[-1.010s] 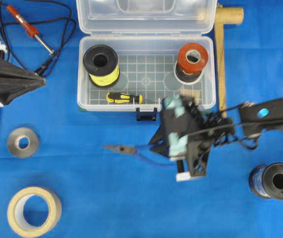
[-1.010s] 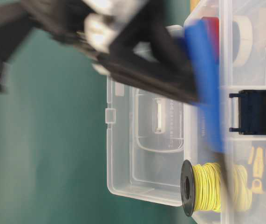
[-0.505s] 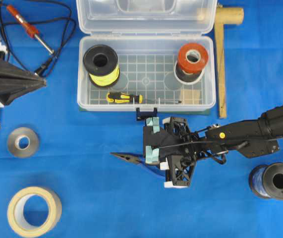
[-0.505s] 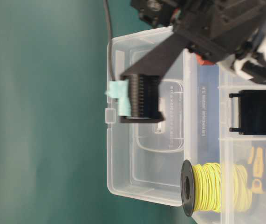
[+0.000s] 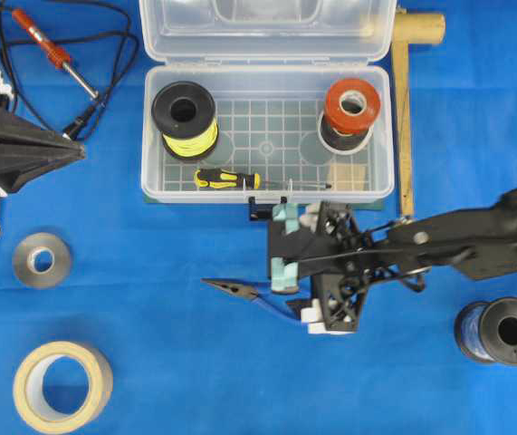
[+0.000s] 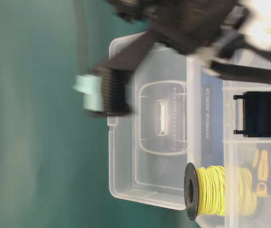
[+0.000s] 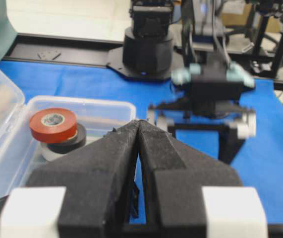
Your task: Pick the nipper from the toolbox among several items.
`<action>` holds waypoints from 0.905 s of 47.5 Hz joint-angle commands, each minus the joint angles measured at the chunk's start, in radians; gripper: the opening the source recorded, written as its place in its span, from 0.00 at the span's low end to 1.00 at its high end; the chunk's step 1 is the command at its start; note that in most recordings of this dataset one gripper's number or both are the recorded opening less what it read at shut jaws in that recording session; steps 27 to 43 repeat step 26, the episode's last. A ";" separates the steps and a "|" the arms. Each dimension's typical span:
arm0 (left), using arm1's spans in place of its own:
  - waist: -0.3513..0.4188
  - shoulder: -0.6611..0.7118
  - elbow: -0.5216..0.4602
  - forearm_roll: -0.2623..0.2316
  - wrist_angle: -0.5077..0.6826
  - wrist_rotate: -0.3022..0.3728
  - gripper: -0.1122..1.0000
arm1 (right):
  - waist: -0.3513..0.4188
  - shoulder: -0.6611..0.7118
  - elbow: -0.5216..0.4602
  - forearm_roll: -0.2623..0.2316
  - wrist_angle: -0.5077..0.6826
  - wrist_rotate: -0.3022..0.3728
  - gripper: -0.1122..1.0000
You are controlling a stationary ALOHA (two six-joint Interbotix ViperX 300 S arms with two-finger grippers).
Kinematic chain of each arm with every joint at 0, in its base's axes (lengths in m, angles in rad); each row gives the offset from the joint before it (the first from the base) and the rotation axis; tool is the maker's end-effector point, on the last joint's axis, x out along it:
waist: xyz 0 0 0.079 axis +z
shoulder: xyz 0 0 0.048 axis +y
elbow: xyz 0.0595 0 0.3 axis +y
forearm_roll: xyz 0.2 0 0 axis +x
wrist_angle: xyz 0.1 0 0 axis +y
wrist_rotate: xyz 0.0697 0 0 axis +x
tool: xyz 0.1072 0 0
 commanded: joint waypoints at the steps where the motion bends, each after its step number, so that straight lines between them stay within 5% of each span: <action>1: 0.002 0.003 -0.009 -0.002 -0.005 -0.002 0.10 | -0.006 -0.112 -0.005 -0.035 0.043 -0.002 0.81; 18: 0.002 0.003 -0.009 -0.002 0.005 -0.002 0.10 | -0.048 -0.486 0.083 -0.207 0.163 0.005 0.83; 26: 0.002 0.003 -0.008 -0.002 0.003 -0.003 0.10 | -0.077 -0.652 0.172 -0.221 0.144 0.005 0.83; 43: 0.002 0.003 -0.008 -0.002 0.003 -0.003 0.10 | -0.077 -0.652 0.172 -0.221 0.144 0.005 0.83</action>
